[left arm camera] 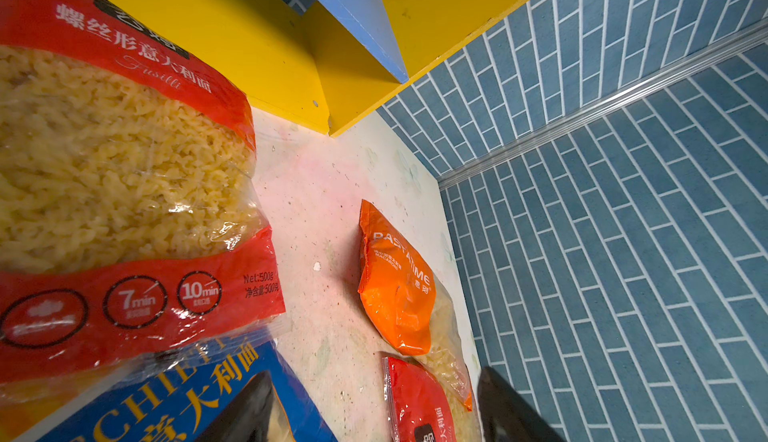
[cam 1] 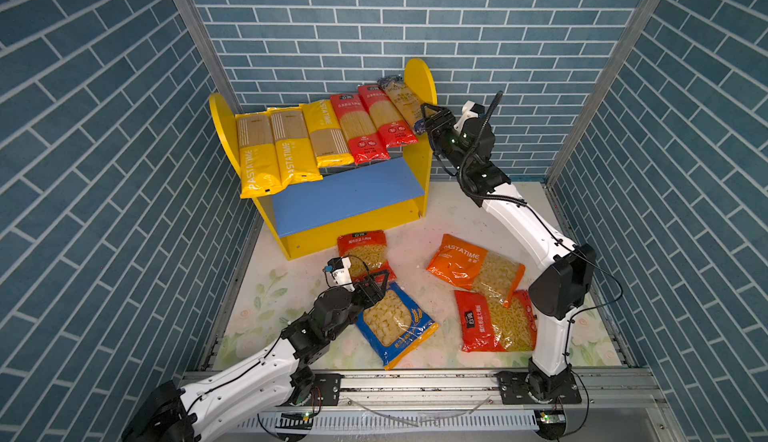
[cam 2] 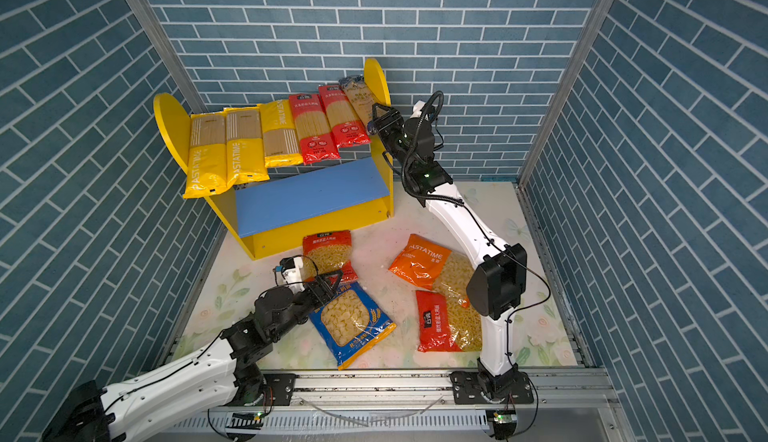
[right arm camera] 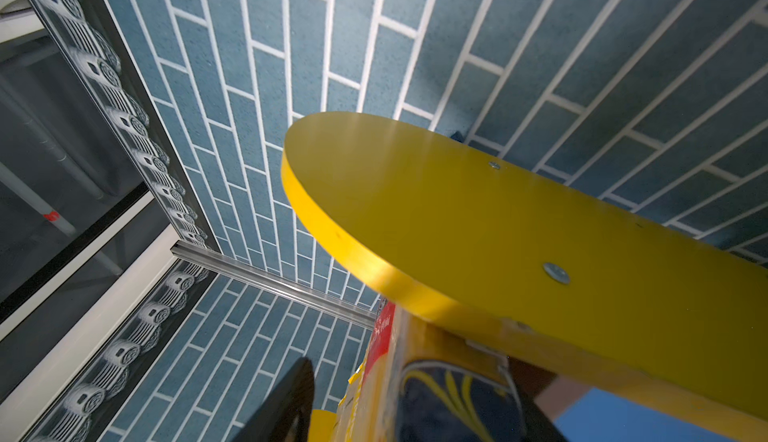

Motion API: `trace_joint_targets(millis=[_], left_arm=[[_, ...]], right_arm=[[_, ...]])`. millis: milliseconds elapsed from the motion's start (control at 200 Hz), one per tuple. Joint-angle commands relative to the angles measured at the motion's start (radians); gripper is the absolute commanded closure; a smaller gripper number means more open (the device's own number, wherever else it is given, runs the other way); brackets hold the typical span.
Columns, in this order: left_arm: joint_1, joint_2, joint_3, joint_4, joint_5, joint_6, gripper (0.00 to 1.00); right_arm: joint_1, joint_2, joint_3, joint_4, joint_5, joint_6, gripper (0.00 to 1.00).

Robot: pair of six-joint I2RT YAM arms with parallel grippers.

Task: Place and organize the pasta boxes and bags onto the shelf
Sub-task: 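Lay the pack beside the red packs, release, and withdraw the right gripper, then move the right gripper down to the red fusilli bag and grasp its top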

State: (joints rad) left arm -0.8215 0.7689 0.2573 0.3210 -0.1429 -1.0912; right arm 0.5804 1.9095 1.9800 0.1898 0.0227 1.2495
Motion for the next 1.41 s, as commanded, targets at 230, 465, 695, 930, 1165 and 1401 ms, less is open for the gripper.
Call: trace_joint_targets(millis=[230,465,695,930,1165,1401], left_arm=[[0.001,-0.203,0.07,-0.269,-0.096,0.143,0.21],[0.01,-0.252,0.184,-0.528,-0.107,0.256,0.21],[0.01,-0.24,0.252,-0.762,-0.133,0.232,0.22],[0.006,-0.284,0.196,-0.921,-0.131,0.127,0.24],[-0.025,-0.288,0.138,-0.95,-0.181,0.066,0.21],[0.068,-0.252,0.092,-0.74,-0.112,0.193,0.17]], right_arm=[[-0.035,-0.338,-0.337,0.08,-0.007,-0.07,0.33],[-0.033,-0.406,-0.46,0.044,-0.065,-0.108,0.33],[-0.019,-0.498,-0.679,-0.029,-0.205,-0.143,0.39],[0.065,-0.657,-0.997,-0.214,-0.254,-0.32,0.4],[0.141,-0.596,-1.155,-0.268,-0.373,-0.394,0.37],[0.175,-0.388,-1.131,-0.066,-0.466,-0.336,0.31]])
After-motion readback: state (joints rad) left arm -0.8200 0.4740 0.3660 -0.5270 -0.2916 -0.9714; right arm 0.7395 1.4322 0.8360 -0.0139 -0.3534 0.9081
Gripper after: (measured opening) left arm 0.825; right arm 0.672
